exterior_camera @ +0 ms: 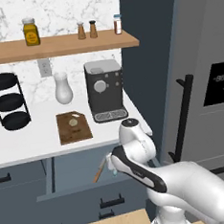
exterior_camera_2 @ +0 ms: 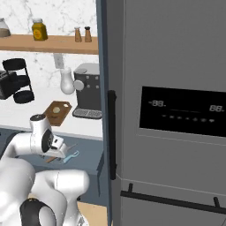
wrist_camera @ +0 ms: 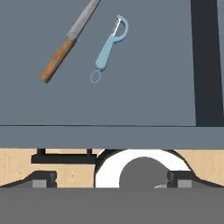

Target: Place the appropriate cutting tool for cutting the garlic skin on the cutting board.

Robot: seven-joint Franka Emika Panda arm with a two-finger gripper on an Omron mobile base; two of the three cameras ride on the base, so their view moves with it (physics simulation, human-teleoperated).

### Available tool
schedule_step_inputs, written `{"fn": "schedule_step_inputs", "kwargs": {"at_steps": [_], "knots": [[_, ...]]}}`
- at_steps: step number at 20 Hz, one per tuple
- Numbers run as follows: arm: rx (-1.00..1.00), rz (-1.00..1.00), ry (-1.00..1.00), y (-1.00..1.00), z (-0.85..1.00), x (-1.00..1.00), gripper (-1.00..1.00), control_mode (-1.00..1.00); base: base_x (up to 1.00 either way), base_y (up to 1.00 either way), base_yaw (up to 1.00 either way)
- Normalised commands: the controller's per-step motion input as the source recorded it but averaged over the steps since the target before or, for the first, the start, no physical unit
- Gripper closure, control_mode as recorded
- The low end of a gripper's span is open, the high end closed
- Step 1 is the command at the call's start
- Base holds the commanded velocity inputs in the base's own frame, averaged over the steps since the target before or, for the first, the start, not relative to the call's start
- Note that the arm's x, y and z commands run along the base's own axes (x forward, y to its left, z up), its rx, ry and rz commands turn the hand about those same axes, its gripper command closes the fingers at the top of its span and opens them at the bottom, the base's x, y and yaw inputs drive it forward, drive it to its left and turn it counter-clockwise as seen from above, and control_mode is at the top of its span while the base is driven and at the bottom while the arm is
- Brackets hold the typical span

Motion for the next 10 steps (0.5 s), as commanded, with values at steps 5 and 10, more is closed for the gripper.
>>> {"fn": "schedule_step_inputs", "kwargs": {"at_steps": [5,10], "knots": [[0.0,-0.15,0.0,0.0,-0.16,0.0,-1.0,-1.0,0.0,0.0,0.0],[0.0,-0.11,-0.03,0.16,-0.1,0.0,-1.0,-1.0,0.0,0.0,0.0]]}}
